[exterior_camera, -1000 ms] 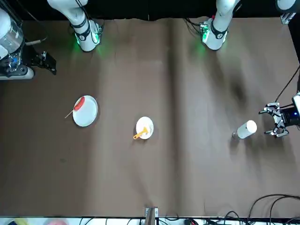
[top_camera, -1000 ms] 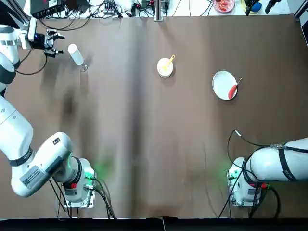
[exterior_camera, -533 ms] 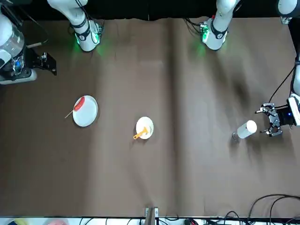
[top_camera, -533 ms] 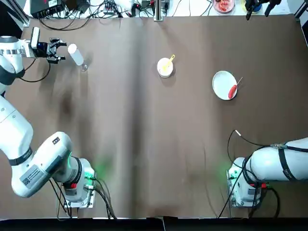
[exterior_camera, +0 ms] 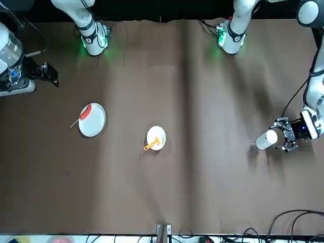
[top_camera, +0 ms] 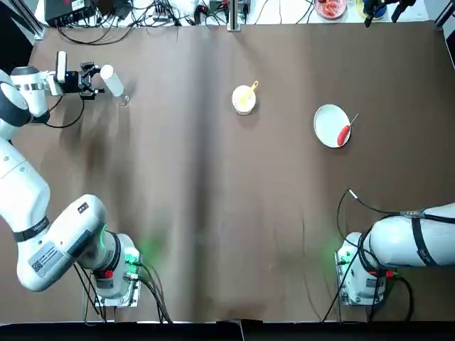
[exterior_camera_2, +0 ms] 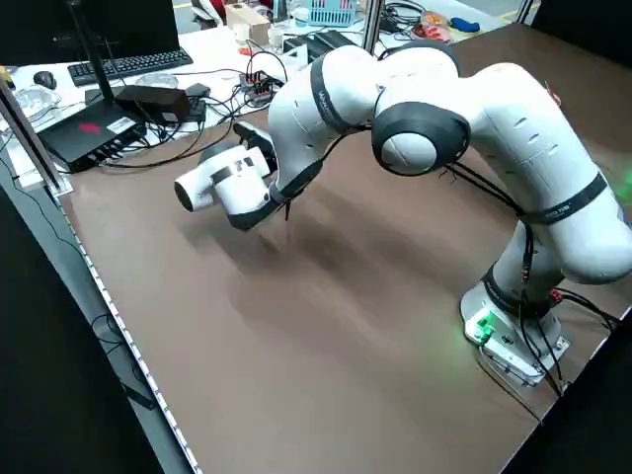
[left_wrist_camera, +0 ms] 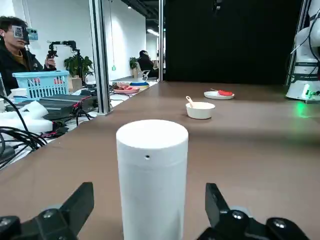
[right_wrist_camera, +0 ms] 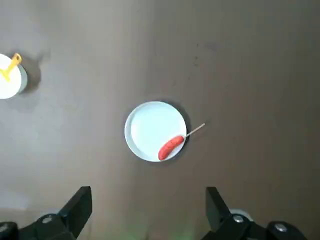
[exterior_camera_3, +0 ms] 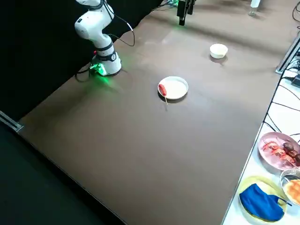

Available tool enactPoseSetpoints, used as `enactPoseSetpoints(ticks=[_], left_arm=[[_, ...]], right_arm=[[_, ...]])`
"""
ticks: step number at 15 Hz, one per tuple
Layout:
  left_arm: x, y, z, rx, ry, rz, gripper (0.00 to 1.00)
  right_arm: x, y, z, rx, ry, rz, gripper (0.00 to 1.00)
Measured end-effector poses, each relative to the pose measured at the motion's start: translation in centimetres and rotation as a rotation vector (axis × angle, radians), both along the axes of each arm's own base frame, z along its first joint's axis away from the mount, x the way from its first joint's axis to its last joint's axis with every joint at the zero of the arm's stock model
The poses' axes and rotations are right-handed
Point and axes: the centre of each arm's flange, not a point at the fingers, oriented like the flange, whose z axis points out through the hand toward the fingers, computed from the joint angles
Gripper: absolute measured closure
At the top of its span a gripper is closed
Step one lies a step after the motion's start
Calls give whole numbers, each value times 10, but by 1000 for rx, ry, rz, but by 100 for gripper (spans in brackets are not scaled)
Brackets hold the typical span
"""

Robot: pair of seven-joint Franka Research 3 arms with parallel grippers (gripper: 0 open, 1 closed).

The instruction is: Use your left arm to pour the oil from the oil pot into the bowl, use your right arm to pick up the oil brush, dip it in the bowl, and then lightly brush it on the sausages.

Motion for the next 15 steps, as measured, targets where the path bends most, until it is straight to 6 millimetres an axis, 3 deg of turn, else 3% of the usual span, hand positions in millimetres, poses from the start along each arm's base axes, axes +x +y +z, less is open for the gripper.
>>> enactPoseSetpoints(ticks=[5,9,15], left_arm=[[-4,-10,-24,-23,27,-7,1],[0,-18,-27,-20,30,-17,1],[-3,-25,-35,-19,40,-16,1]], right_arm=[[3,-15,8,30,-46,-36,0],[3,-15,6,30,-47,-39,0],[2,6,5,26,-44,-74,0]])
